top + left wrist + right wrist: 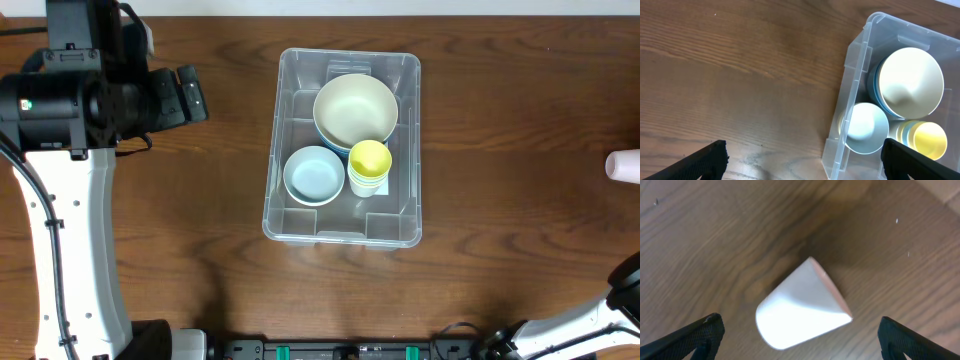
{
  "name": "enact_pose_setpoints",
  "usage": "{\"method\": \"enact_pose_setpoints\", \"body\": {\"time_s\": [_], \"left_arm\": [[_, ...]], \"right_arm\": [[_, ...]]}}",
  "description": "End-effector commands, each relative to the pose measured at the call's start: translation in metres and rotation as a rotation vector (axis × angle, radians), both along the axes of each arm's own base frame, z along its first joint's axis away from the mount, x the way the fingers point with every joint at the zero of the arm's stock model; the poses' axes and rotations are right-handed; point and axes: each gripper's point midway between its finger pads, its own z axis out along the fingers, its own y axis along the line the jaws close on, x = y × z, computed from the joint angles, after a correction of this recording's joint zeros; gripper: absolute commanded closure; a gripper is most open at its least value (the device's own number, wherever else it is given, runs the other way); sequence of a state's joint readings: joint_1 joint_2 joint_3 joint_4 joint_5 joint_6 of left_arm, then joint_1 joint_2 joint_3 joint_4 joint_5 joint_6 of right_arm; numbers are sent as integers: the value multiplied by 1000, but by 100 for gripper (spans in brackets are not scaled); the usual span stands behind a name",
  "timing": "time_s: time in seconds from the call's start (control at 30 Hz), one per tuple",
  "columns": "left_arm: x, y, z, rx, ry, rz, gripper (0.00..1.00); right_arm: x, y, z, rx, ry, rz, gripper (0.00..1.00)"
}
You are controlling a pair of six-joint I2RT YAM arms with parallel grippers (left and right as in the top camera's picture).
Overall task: Pack container
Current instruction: 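Move the right gripper to the pink cup at the far right and grasp it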
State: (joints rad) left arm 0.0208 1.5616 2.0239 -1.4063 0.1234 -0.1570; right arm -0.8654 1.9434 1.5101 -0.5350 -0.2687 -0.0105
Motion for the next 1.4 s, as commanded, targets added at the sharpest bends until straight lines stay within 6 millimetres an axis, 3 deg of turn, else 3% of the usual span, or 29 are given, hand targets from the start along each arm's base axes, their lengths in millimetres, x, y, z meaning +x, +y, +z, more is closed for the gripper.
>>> {"method": "enact_pose_setpoints", "body": {"time_s": [0.0,0.33,0.63,0.83,1.03,1.2,1.37], "left_arm": [[0,3,-1,12,2,7,2],[0,3,-1,12,2,7,2],[0,3,-1,12,2,7,2],[0,3,-1,12,2,7,2],[0,3,-1,12,2,7,2],[0,3,-1,12,2,7,2],[0,3,-1,12,2,7,2]], "right_arm": [[6,-5,-8,-6,-21,55,1],[15,1,-65,96,-5,94,1],[22,14,-54,144,-59,138,4],[23,28,-43,195,-89,166,39],[19,42,-46,248,-60,168,36],[15,48,-49,278,-40,165,74],[13,50,-38,295,-50,131,89]]}}
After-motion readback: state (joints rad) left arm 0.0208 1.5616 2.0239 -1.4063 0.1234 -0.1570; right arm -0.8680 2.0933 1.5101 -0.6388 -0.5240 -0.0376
